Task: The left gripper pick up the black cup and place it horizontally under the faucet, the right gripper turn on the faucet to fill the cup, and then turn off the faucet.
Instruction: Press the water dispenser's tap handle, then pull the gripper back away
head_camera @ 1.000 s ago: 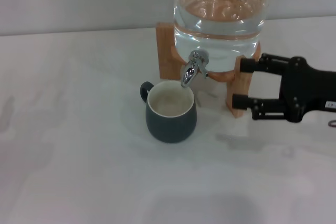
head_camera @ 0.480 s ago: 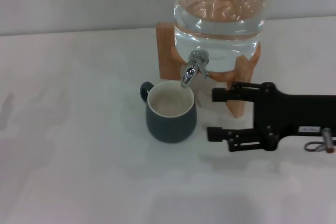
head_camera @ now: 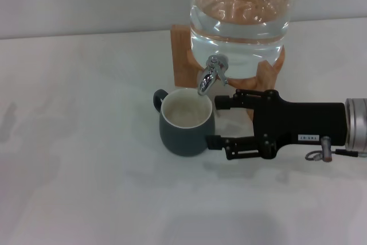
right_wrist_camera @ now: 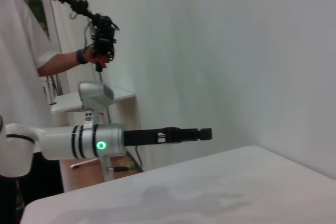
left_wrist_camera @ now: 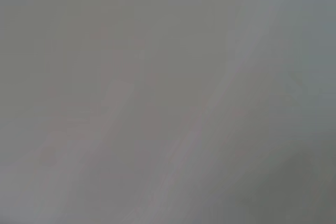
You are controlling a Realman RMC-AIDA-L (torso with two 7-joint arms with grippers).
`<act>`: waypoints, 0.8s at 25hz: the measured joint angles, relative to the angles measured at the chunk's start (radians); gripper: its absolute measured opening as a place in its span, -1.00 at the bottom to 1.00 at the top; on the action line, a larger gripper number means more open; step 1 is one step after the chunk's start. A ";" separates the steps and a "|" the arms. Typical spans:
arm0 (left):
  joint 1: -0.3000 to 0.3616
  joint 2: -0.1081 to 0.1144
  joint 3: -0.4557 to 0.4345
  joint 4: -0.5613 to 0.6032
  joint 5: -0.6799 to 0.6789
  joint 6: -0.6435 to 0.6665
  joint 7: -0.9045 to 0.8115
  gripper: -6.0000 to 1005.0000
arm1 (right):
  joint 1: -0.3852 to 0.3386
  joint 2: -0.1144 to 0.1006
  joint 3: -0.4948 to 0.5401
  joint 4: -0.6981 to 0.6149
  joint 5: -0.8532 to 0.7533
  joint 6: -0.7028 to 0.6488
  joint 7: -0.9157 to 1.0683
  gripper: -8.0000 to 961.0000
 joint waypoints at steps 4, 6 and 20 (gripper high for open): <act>0.001 0.000 0.000 -0.001 0.002 -0.004 0.002 -0.15 | 0.002 0.000 0.000 0.001 0.013 -0.030 0.000 0.75; -0.001 0.000 0.000 -0.001 0.004 -0.005 0.002 -0.15 | 0.002 0.000 -0.001 0.002 0.018 -0.040 -0.001 0.75; 0.004 -0.001 0.013 0.000 0.006 -0.009 0.002 -0.15 | 0.008 0.000 0.003 0.011 0.029 -0.071 -0.003 0.75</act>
